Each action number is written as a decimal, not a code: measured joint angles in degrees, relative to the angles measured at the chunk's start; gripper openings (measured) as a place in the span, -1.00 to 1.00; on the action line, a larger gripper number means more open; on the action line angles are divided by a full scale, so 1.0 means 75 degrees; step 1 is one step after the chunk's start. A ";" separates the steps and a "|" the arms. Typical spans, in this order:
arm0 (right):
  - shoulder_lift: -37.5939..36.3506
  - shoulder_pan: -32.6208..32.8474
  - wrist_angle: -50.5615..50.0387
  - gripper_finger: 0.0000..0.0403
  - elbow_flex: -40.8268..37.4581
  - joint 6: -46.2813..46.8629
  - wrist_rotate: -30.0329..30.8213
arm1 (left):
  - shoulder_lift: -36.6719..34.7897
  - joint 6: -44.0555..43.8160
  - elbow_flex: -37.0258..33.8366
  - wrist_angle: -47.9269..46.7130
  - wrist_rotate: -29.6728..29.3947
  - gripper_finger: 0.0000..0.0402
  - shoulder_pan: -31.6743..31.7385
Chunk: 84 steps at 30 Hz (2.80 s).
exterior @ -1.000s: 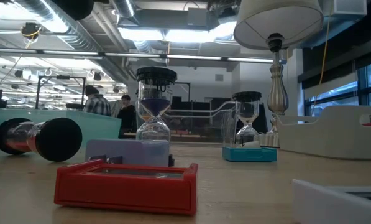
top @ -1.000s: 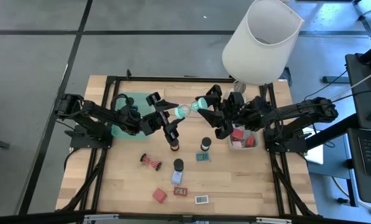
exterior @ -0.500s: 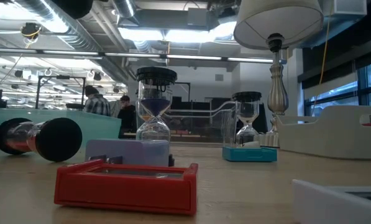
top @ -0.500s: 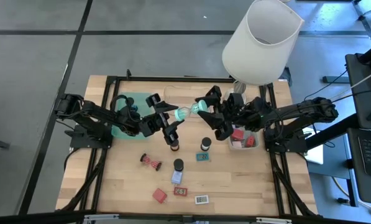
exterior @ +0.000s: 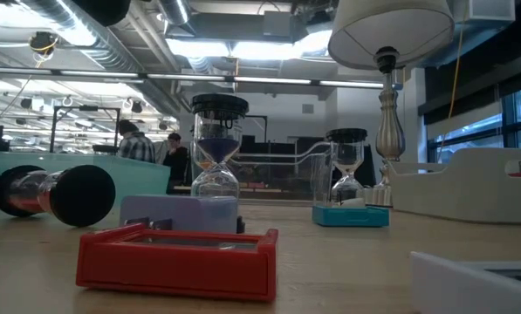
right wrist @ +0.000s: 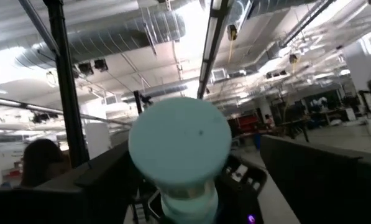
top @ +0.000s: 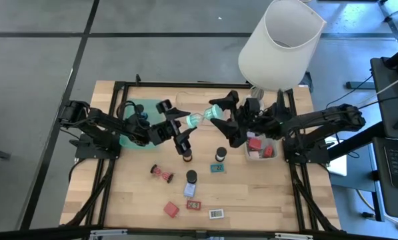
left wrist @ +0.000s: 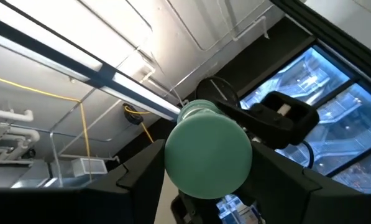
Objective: Pick & Place Office items
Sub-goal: Put the light blue hourglass into the green bin
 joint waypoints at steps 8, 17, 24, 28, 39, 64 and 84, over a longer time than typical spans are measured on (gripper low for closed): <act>-0.1306 -0.0037 -0.3204 0.82 0.0002 0.0268 -0.0038 | -0.0035 -0.0016 0.0000 0.0103 -0.1135 0.03 -0.0003; -0.2455 -0.0064 -0.6694 0.78 0.0003 0.1000 0.1153 | -0.0035 -0.0747 -0.0001 -0.2293 -0.5553 0.03 -0.0080; -0.2514 -0.0064 -0.7847 0.76 0.0000 0.1164 0.1654 | -0.0035 0.0053 -0.0003 -0.3205 -0.9880 0.03 -0.0612; -0.2493 -0.0067 -0.7915 0.76 0.0000 0.1119 0.1797 | -0.0038 0.1204 -0.0003 -0.3093 -1.1271 0.03 -0.0778; -0.2493 -0.0064 -0.7874 0.76 0.0000 0.1005 0.1999 | -0.0490 0.1655 0.0239 -0.3136 -1.1226 0.02 0.0419; -0.2490 -0.0583 -0.7838 0.76 0.0000 0.1403 0.2139 | -0.0641 -0.6763 0.2413 -1.2530 0.0476 0.02 0.2213; -0.2490 -0.0589 -0.8196 0.76 0.0000 0.1381 0.2136 | -0.3451 -0.9312 0.2716 -2.0566 -0.0873 0.02 0.3061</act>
